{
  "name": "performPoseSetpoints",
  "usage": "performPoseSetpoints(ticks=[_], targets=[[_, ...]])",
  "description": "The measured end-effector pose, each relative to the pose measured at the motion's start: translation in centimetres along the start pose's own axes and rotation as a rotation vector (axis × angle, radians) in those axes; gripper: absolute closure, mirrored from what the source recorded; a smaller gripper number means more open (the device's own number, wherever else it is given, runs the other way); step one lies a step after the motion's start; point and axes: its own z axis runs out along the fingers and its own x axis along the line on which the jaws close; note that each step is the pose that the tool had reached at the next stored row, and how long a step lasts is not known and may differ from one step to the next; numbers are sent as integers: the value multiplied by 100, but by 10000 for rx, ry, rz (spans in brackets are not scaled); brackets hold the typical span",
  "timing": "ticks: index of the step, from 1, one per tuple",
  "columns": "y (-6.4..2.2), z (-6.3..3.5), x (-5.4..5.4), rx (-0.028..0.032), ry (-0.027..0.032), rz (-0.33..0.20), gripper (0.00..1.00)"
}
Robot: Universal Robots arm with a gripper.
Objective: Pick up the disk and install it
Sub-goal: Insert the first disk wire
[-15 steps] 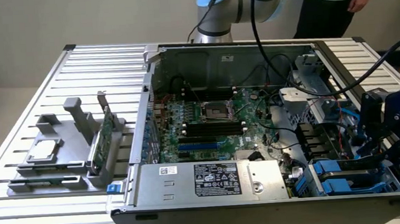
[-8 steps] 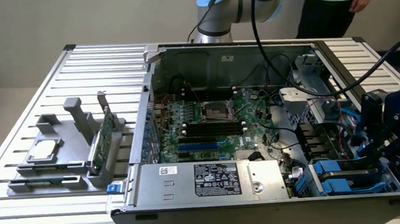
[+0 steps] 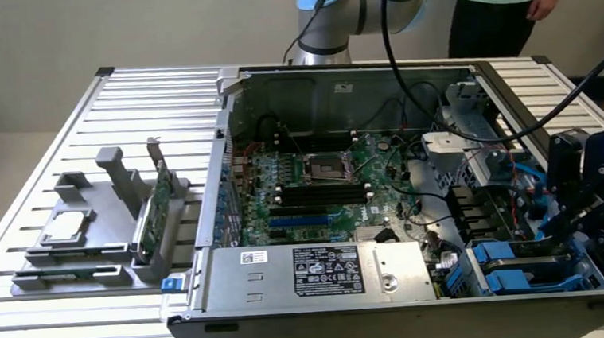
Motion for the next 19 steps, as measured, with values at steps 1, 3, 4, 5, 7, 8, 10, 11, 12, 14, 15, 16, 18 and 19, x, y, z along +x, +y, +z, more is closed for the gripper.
performPoseSetpoints(ticks=[1,3,4,5,7,8,10,11,12,14,15,16,18,19], targets=[[0,-10,1,22,7,26,83],[-1,-17,2,64,19,92,83],[-2,-17,3,84,25,127,83],[-4,-18,4,100,30,163,83],[-15,-19,7,107,30,235,83],[-27,-17,10,105,29,268,83],[-63,-4,18,92,31,370,83],[-73,0,21,83,30,440,83],[-74,6,20,71,30,560,83],[-76,16,20,41,28,818,83],[-78,20,20,28,27,933,83],[-78,22,20,16,26,1046,83],[-79,26,19,4,27,1259,83],[-79,27,19,2,27,1354,83]])
